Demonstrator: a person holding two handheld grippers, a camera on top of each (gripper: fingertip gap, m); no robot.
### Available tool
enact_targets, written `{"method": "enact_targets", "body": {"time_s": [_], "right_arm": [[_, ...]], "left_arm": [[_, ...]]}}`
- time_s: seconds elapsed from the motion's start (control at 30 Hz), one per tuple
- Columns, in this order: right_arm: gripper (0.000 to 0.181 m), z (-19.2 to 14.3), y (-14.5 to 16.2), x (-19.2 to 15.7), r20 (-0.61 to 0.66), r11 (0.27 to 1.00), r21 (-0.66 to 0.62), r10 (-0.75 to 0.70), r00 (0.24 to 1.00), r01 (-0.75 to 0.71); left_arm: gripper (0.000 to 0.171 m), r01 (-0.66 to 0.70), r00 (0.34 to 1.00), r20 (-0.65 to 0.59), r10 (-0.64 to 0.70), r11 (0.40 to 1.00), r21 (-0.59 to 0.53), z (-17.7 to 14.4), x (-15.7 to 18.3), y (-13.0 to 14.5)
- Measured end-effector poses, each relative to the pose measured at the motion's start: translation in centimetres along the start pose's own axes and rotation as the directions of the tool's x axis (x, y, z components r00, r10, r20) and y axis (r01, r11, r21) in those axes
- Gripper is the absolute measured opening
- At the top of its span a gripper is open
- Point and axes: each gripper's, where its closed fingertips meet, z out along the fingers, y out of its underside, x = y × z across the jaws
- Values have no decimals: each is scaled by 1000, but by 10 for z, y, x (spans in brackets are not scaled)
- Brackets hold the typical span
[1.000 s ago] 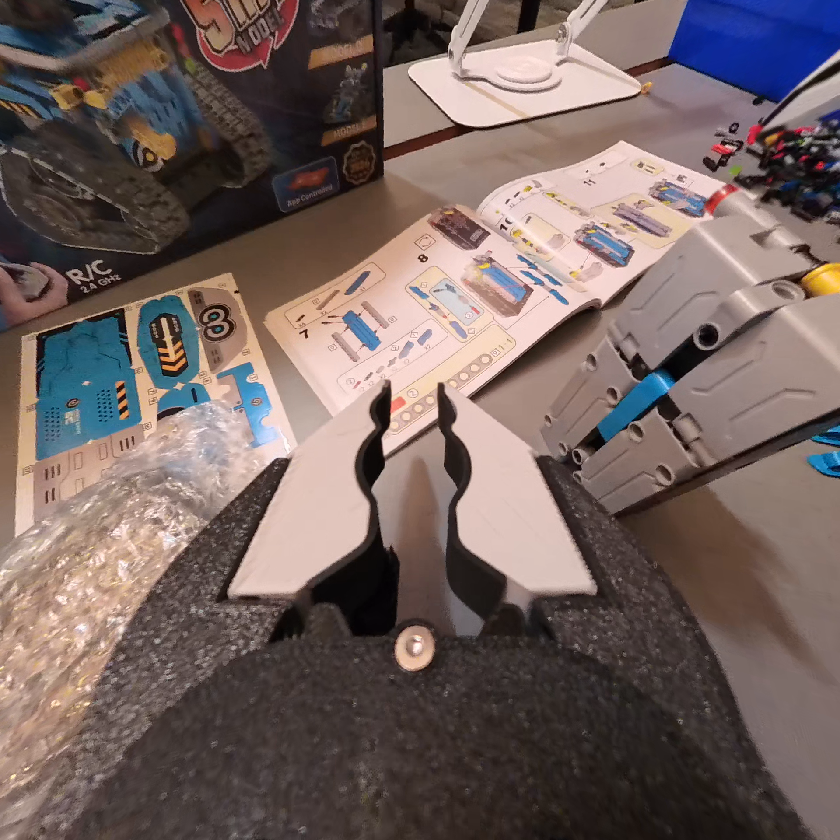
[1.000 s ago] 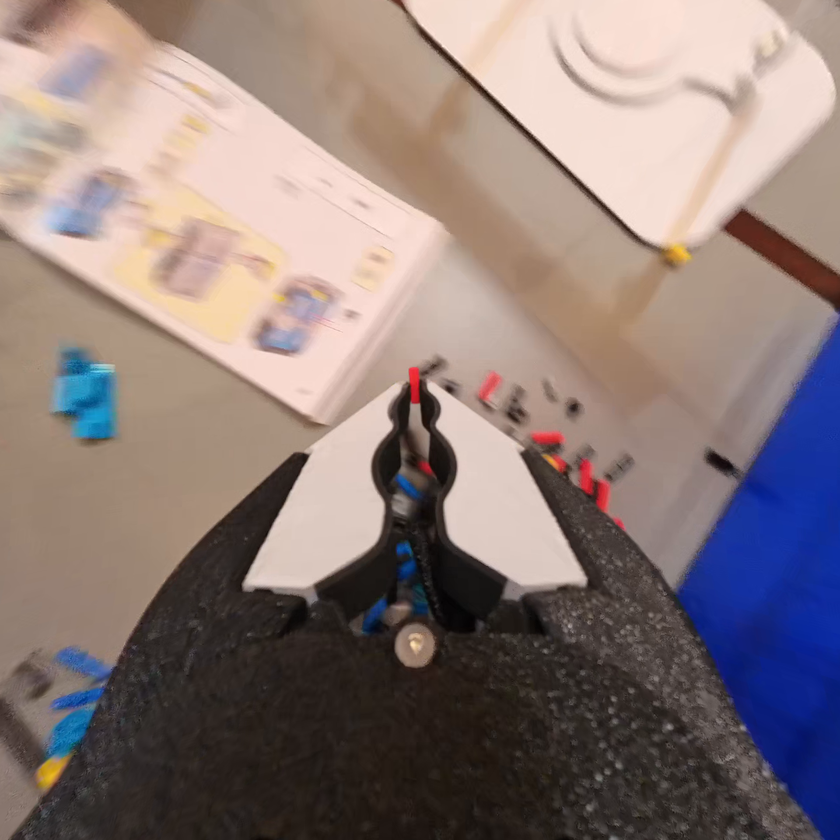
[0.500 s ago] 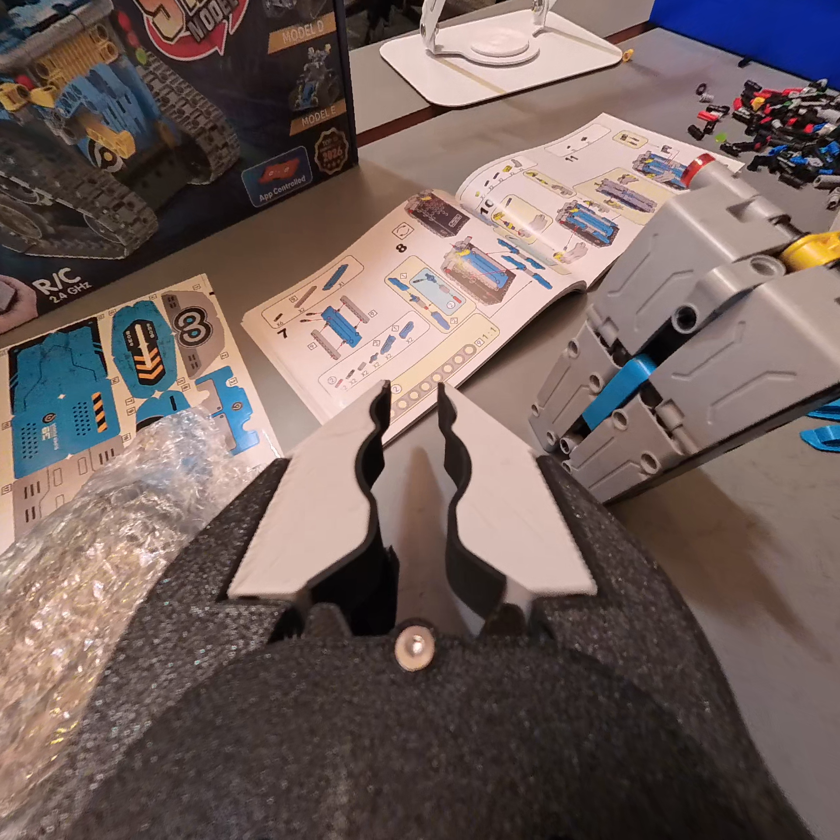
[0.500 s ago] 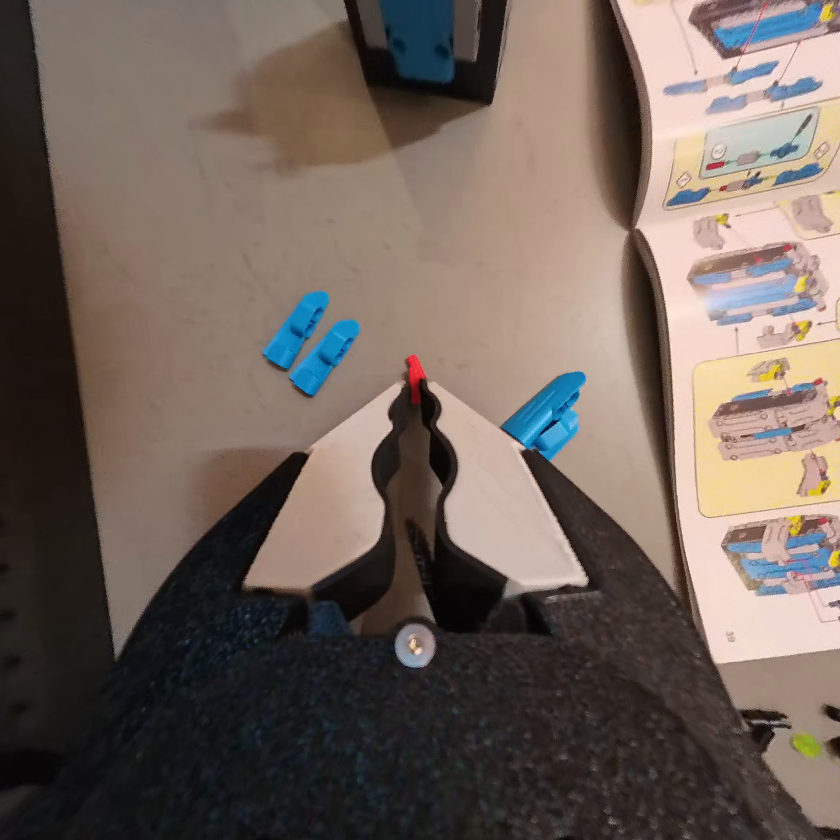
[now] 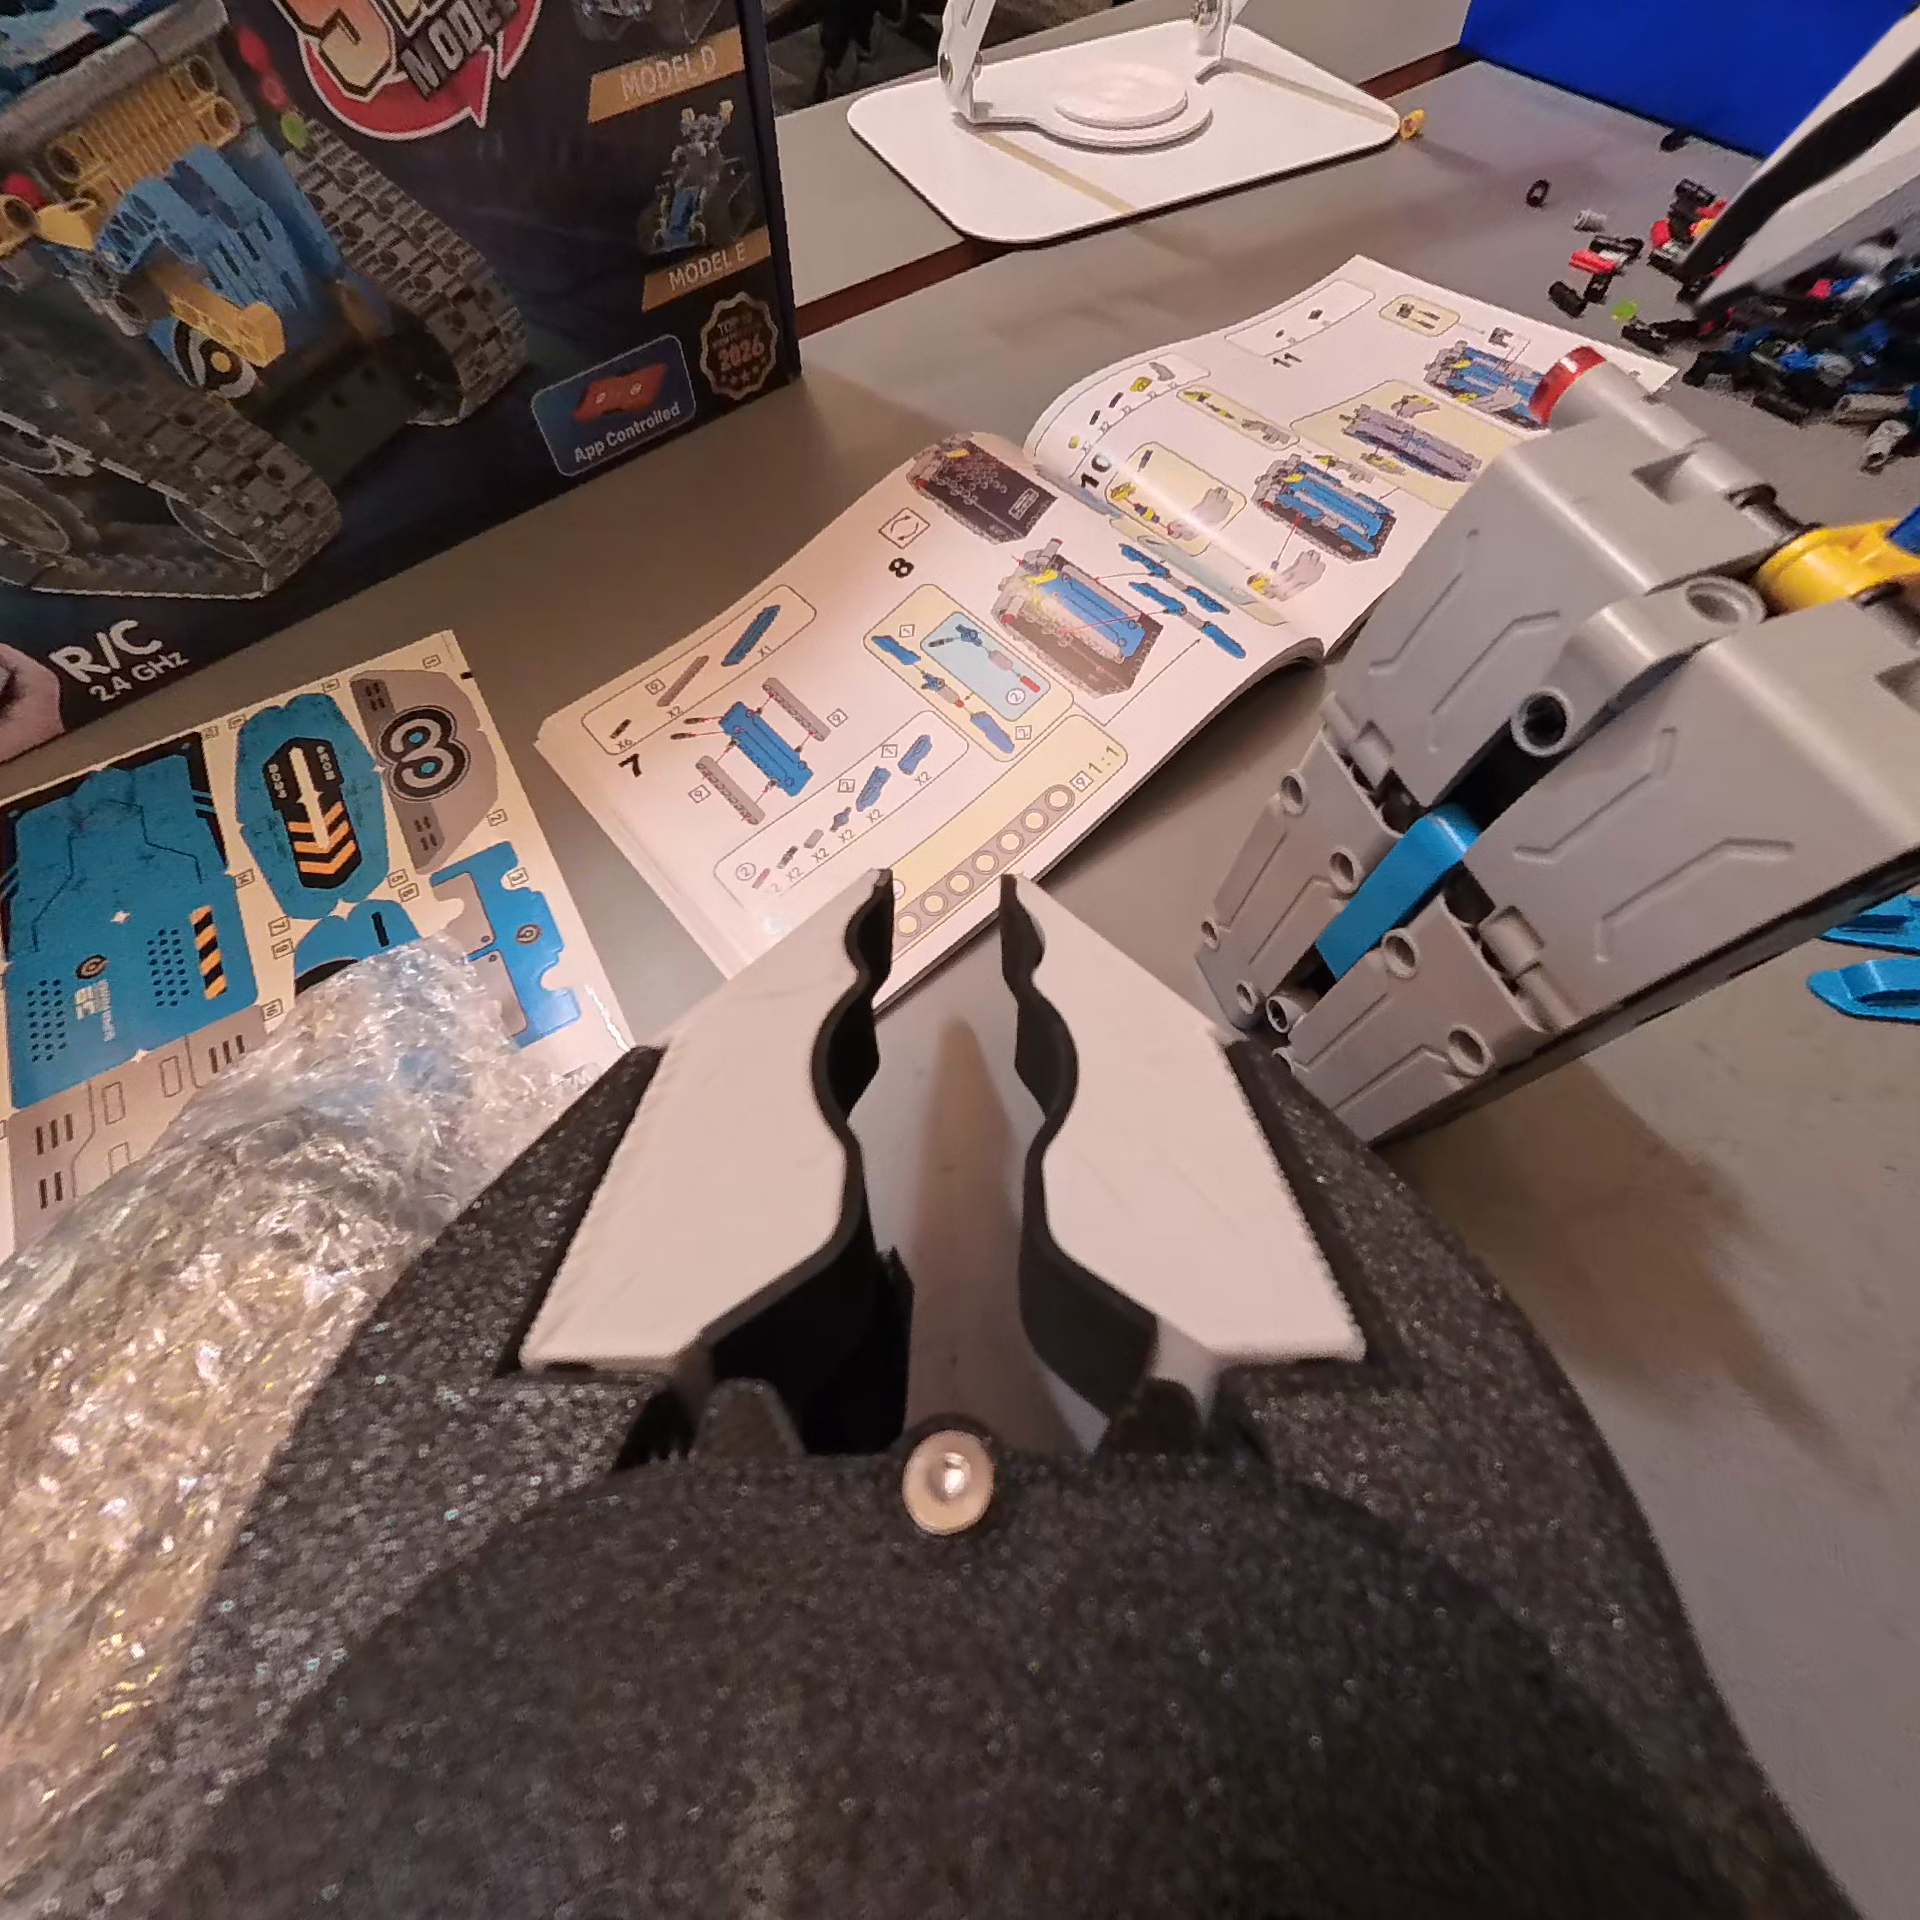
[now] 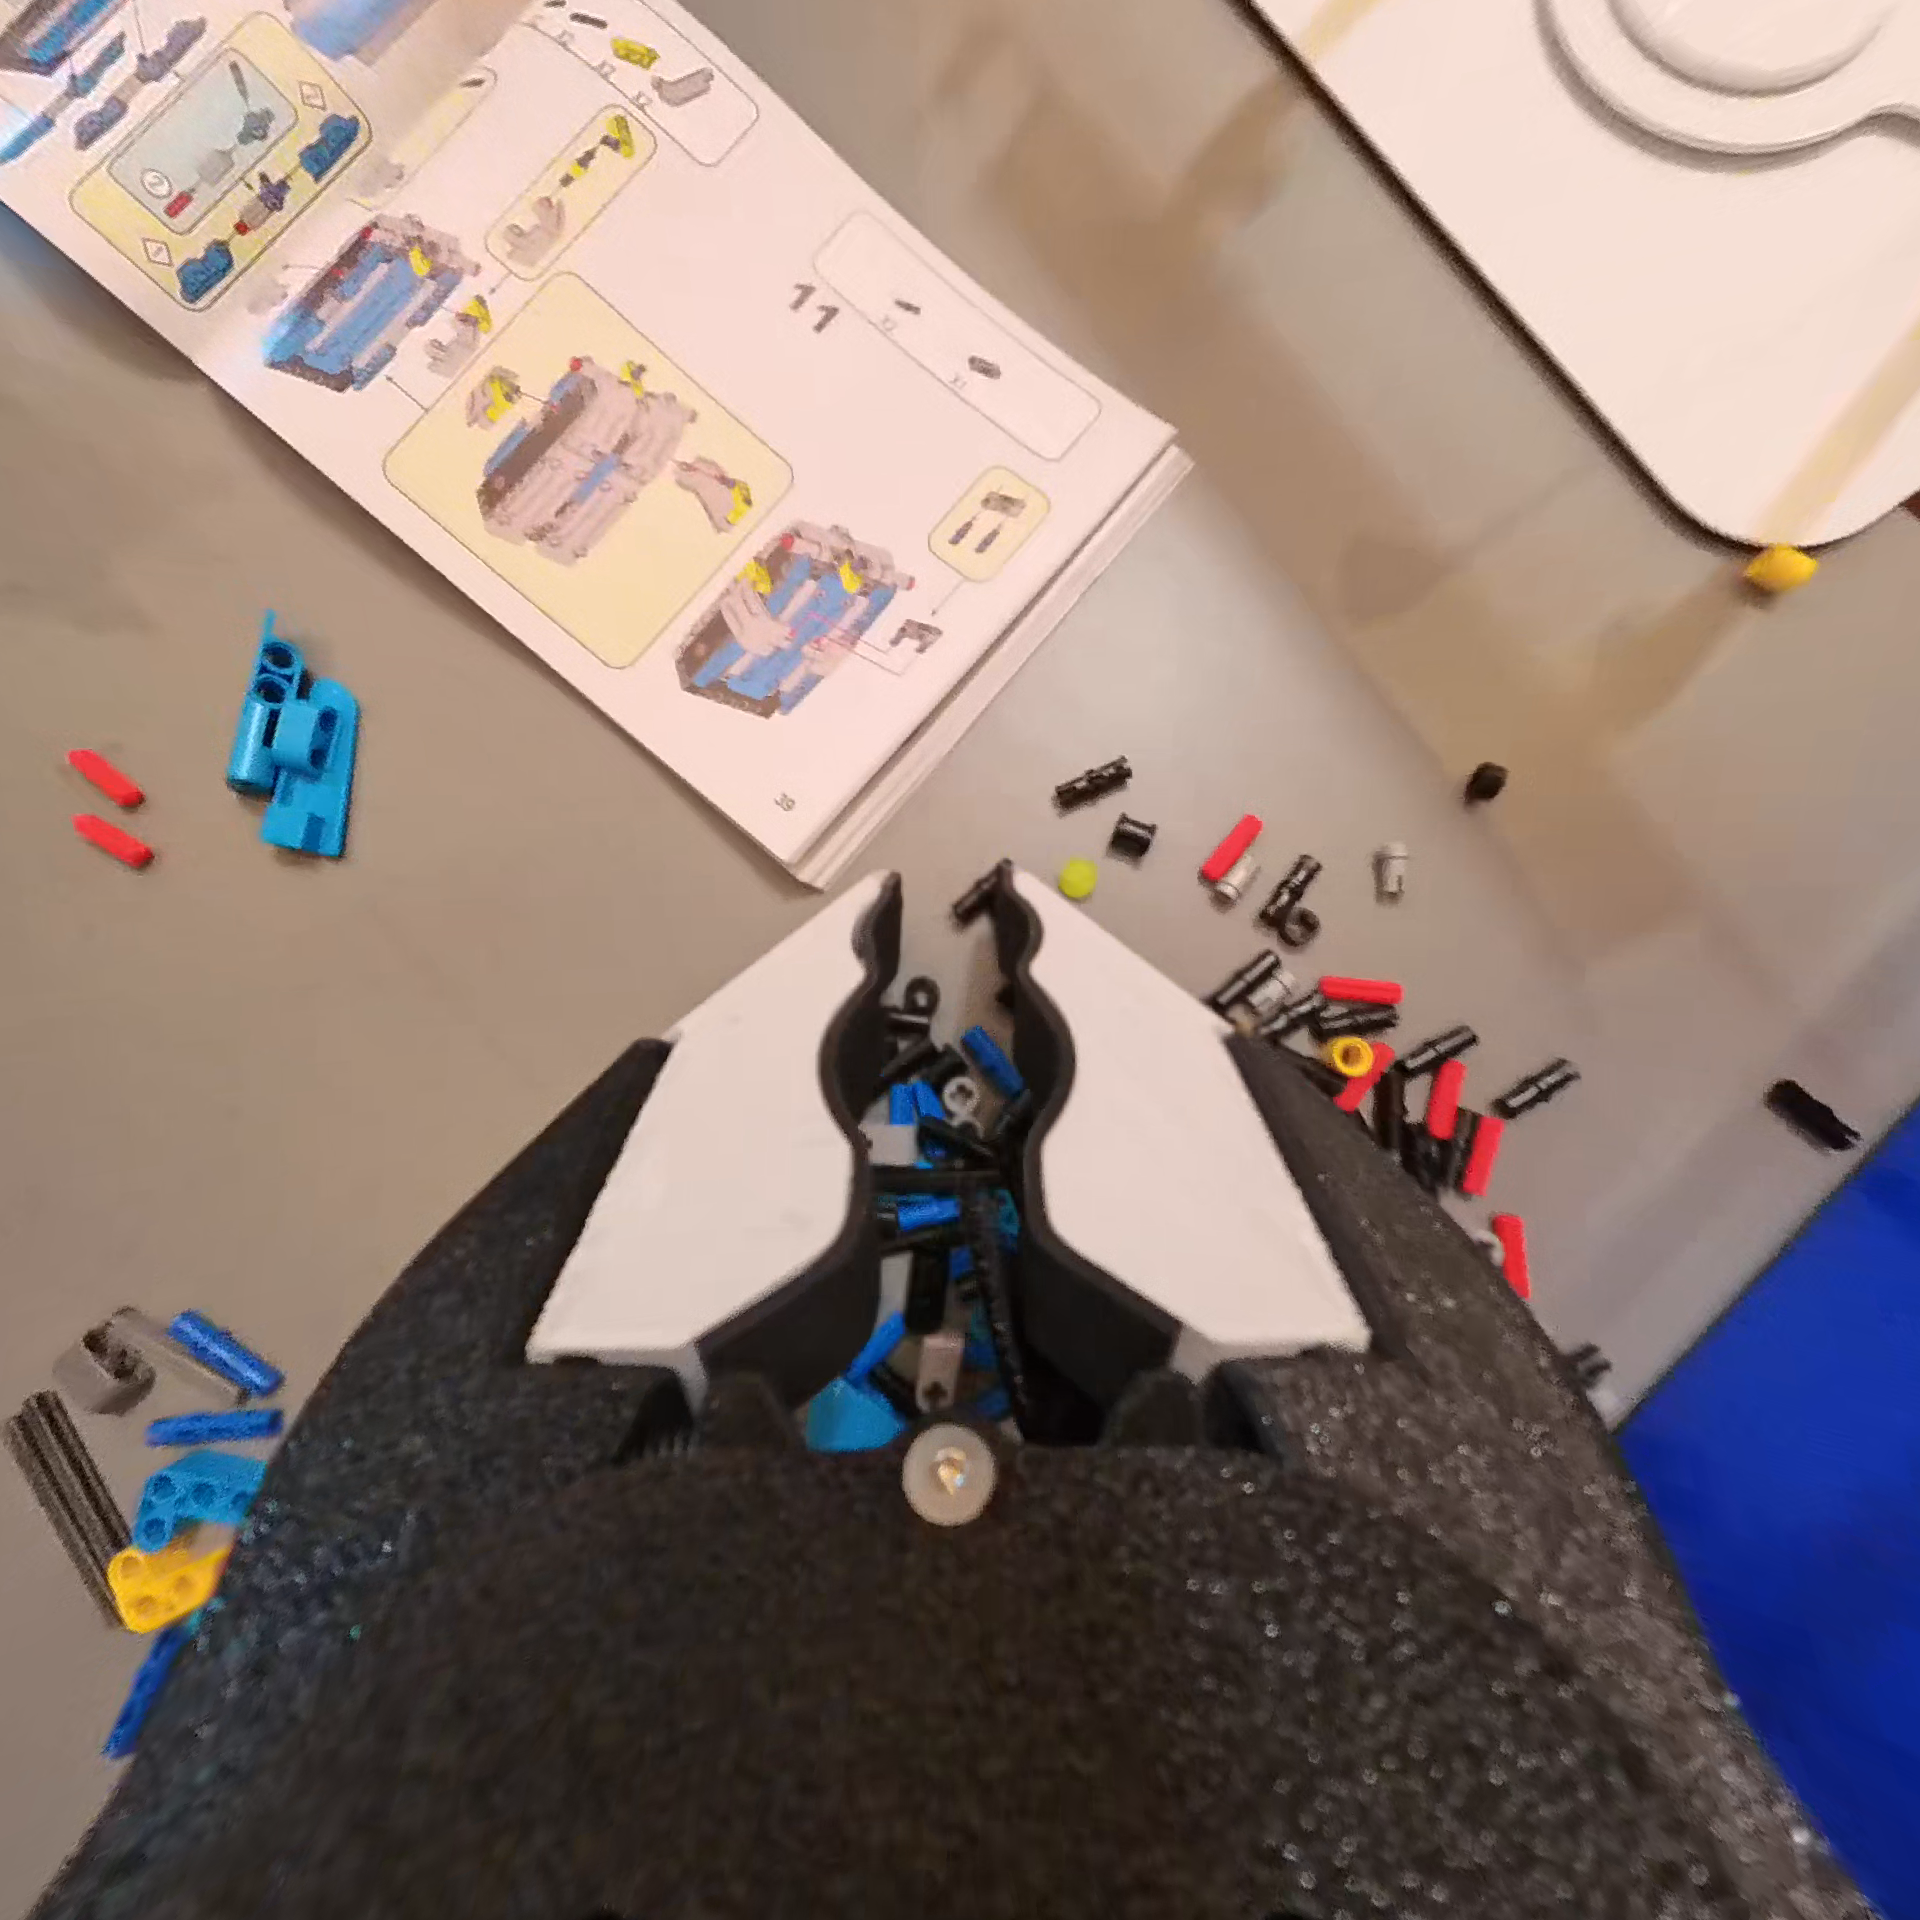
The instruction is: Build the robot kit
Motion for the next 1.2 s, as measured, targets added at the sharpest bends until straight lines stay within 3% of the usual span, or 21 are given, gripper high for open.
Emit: {"method": "enact_targets", "body": {"time_s": [0.17,0.47,0.53,0.57,0.67,0.77,0.87,0.97,1.03,1.1,1.13,1.2], "right_arm": [[14,9,8,12,-100,998,-58,-25,995,19],[4,10,0,-6,-23,999,-24,-32,999,31],[4,3,-16,-29,37,997,22,-74,997,73],[4,0,-24,-54,133,994,42,-109,985,104],[5,-12,-15,-161,516,959,30,-257,817,282],[5,5,16,-198,531,860,-74,-394,750,504],[5,11,12,-203,491,838,-58,-449,746,543],[12,8,11,-195,477,846,-59,-442,759,530],[14,0,-9,-173,418,886,24,-430,801,463],[14,-8,-31,-121,287,944,94,-331,899,318],[14,-7,-39,-79,154,970,107,-235,960,220],[21,-5,-33,-1,-69,995,101,9,998,-2]], "left_arm": [[20,-15,1000,4,15,1000,5,-1,1,-1],[20,-36,999,8,36,999,9,-1,3,-1],[20,-34,999,7,34,999,12,-1,3,-2],[20,-34,999,7,34,999,12,-1,3,-2],[20,-37,999,3,37,999,9,-1,4,-1],[20,-45,999,5,45,999,10,-1,5,-2],[20,-57,998,11,57,998,12,-1,5,-2],[20,-78,997,19,78,997,14,-2,6,-2],[19,-92,995,24,92,996,15,-2,8,-2],[19,-105,994,28,104,994,17,-2,9,-3],[19,-110,994,30,110,994,16,-2,9,-3],[20,-117,993,30,117,993,12,-2,10,-2]]}}
